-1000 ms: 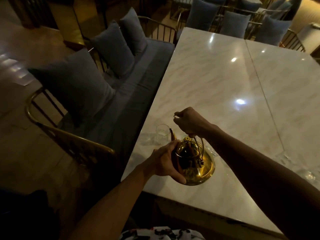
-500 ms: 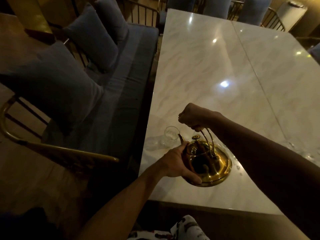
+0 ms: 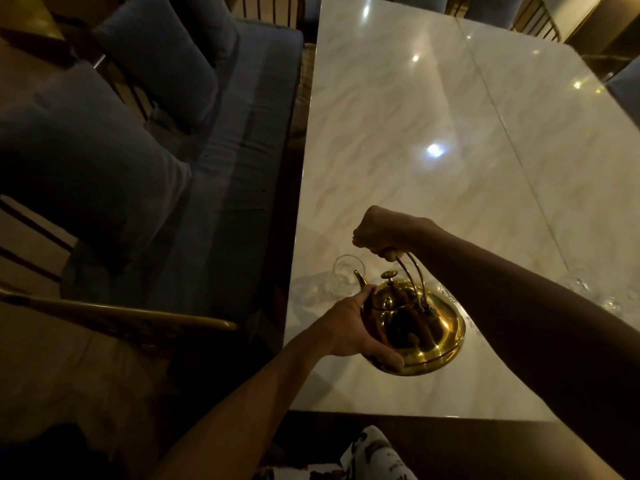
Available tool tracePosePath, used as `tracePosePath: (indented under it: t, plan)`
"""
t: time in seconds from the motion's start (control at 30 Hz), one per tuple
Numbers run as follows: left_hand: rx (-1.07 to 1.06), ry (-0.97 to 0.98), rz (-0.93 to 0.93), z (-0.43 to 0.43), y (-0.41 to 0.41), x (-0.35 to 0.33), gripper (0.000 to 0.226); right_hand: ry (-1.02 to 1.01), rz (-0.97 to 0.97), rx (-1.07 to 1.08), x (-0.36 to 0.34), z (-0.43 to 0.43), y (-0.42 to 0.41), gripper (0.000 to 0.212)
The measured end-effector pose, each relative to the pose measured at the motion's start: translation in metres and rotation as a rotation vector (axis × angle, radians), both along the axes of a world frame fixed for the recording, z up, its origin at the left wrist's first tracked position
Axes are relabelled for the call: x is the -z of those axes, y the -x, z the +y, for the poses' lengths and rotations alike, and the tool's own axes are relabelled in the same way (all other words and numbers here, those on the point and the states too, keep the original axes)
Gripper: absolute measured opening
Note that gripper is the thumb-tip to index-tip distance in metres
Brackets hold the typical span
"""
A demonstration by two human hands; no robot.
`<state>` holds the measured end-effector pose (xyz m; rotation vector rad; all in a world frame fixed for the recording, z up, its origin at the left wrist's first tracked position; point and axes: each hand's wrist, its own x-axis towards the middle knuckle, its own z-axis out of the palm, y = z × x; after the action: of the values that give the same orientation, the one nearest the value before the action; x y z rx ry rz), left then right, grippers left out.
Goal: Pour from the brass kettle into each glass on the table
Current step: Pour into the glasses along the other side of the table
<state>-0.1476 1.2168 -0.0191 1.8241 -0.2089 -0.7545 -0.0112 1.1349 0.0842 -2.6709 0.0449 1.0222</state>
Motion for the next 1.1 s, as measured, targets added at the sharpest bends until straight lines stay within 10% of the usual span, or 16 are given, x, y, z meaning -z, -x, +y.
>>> tracePosePath:
  t: [1.1]
  plan:
    - [-0.021,0.063,0.027,-0.010,-0.007,-0.005,0.099,0.114,0.070,-0.072,-0.004,0.001,-0.013,0.024]
